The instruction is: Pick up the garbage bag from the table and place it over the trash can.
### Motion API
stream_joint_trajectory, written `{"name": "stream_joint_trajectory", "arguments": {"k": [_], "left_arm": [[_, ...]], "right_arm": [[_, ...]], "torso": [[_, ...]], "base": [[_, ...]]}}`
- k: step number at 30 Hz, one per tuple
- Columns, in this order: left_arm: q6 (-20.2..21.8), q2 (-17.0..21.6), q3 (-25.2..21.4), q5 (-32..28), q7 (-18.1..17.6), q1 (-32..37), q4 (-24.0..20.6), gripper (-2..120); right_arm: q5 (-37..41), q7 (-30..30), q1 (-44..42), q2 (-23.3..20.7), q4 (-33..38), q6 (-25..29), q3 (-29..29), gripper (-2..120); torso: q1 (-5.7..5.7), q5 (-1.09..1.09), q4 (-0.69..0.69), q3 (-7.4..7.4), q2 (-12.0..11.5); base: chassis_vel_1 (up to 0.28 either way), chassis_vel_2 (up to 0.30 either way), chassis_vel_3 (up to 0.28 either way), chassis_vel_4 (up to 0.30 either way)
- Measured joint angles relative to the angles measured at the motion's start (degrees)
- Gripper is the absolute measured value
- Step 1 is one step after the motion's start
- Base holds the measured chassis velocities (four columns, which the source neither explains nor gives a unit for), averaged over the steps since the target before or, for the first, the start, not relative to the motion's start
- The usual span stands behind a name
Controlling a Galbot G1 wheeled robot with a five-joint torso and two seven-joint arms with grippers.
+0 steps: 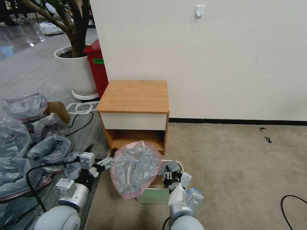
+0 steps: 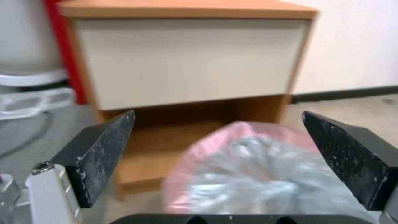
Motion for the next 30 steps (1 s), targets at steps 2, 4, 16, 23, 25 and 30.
{"name": "stream_joint_trajectory", "arguments": {"k": [2,4,16,23,25,30], "left_arm": [[0.20,0.23,1.05,2.86,0.55,0.07,-0.38,100],[1.08,0.26,1.78,4.57,-0.80,0.16,-1.21,100],[21.61,4.61,5.57,5.95,-5.54,-4.58,-3.62,100],[26.46,5.88,8.39,2.98,-4.12,-9.00,-1.29,100],[25.72,5.58,8.47,2.98,-4.21,-9.12,-1.76,100],[24.68,5.26,6.78,4.40,-6.49,-7.01,-5.39,100]], "right_arm": [[-0.45,0.50,-1.01,-0.48,1.58,-0.63,0.27,61],[-0.95,0.58,-1.52,-0.67,2.21,-0.83,0.34,65],[-5.57,-0.36,-5.26,-0.62,6.72,0.49,4.12,100],[-6.34,-1.26,-6.65,-0.33,7.58,1.61,6.70,100],[-6.67,-1.56,-7.09,-0.26,7.61,1.83,7.16,100],[-7.10,-2.01,-7.63,-0.10,7.63,2.09,8.23,100]], "torso": [[0.00,-0.01,0.00,0.00,0.00],[0.00,-0.01,0.00,0.00,0.00],[0.00,0.00,0.00,0.00,0.00],[0.00,-0.01,-0.01,0.00,0.00],[0.00,-0.01,-0.01,0.00,0.00],[0.00,0.00,0.00,0.00,0.00]], "base": [[0.000,0.000,0.000,0.000],[0.000,0.000,0.000,0.000],[0.000,0.000,0.000,0.000],[0.000,0.000,0.000,0.000],[0.000,0.000,0.000,0.000],[0.000,0.000,0.000,0.000]]}}
